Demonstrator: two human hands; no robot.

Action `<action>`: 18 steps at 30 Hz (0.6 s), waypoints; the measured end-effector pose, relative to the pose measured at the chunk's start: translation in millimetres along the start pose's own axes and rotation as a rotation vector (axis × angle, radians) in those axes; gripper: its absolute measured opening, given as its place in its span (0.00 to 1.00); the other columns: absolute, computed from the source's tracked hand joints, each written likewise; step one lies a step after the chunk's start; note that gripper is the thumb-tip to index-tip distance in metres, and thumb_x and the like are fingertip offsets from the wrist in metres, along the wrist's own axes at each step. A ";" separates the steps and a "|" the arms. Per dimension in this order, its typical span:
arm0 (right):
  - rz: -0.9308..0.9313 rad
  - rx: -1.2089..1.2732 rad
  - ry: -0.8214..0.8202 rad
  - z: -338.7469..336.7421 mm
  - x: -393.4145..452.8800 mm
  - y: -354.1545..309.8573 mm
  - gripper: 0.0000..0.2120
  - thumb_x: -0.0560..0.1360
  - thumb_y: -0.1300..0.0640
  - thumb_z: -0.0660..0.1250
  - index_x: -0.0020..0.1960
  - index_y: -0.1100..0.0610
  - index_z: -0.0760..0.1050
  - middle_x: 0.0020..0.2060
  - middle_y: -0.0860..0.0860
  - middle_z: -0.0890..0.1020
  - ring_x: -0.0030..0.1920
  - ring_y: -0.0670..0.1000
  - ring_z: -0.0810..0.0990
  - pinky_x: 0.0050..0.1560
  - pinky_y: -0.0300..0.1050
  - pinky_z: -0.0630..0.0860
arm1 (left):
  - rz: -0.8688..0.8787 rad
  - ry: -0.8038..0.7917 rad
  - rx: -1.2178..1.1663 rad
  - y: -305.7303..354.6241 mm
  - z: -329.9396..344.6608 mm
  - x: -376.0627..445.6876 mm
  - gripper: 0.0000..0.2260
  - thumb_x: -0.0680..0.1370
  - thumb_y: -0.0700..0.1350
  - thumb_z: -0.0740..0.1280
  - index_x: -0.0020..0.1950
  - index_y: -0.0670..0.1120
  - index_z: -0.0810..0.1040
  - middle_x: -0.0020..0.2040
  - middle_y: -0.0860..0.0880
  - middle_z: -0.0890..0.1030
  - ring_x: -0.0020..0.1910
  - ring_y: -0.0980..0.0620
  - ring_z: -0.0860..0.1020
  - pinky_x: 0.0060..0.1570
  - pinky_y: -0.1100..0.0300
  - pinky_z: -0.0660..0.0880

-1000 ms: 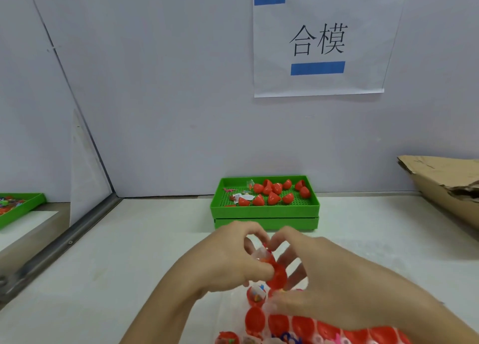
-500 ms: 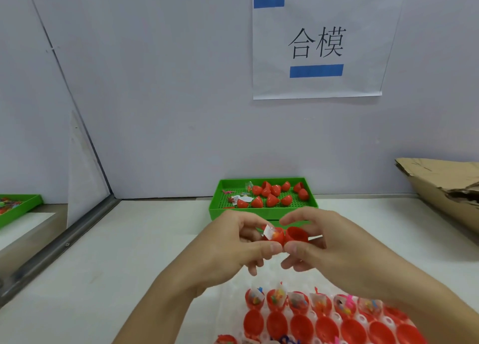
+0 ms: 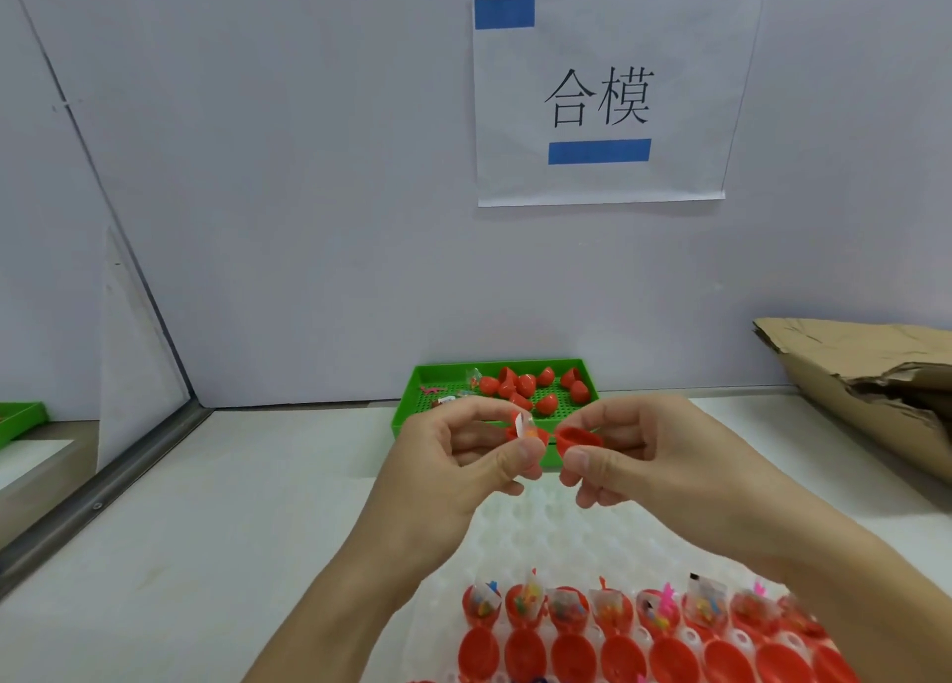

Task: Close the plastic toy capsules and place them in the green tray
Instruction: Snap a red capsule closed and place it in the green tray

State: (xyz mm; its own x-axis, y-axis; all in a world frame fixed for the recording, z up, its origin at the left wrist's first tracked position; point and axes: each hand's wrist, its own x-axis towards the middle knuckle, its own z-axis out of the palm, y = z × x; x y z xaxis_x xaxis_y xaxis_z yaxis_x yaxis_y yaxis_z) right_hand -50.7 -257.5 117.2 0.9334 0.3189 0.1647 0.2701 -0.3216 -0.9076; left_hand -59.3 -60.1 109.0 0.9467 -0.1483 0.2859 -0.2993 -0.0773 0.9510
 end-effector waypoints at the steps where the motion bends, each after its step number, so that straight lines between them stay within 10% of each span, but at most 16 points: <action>1: -0.010 0.008 0.016 -1.4 -0.4 0.2 0.03 0.76 0.55 0.72 0.49 0.47 0.82 0.39 0.48 0.87 0.39 0.46 0.86 0.41 0.35 0.79 | 0.009 0.009 -0.009 -0.7 1.2 0.2 0.15 0.68 0.49 0.74 0.53 0.46 0.82 0.42 0.46 0.87 0.41 0.49 0.85 0.38 0.65 0.79; 18: -0.160 -0.006 0.114 -14.2 -1.8 -4.3 0.12 0.77 0.65 0.69 0.48 0.48 0.83 0.41 0.45 0.87 0.41 0.45 0.86 0.42 0.32 0.79 | 0.040 -0.003 -0.102 -3.8 12.6 -1.3 0.13 0.73 0.48 0.71 0.56 0.47 0.84 0.47 0.48 0.87 0.48 0.50 0.85 0.48 0.62 0.81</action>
State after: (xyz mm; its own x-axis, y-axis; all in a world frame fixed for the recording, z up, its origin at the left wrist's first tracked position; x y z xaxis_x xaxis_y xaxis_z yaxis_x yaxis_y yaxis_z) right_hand -50.2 -269.4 126.3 0.8989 0.2639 0.3496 0.4183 -0.2802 -0.8640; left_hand -60.9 -72.1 103.6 0.9340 -0.1522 0.3233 -0.3227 0.0295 0.9460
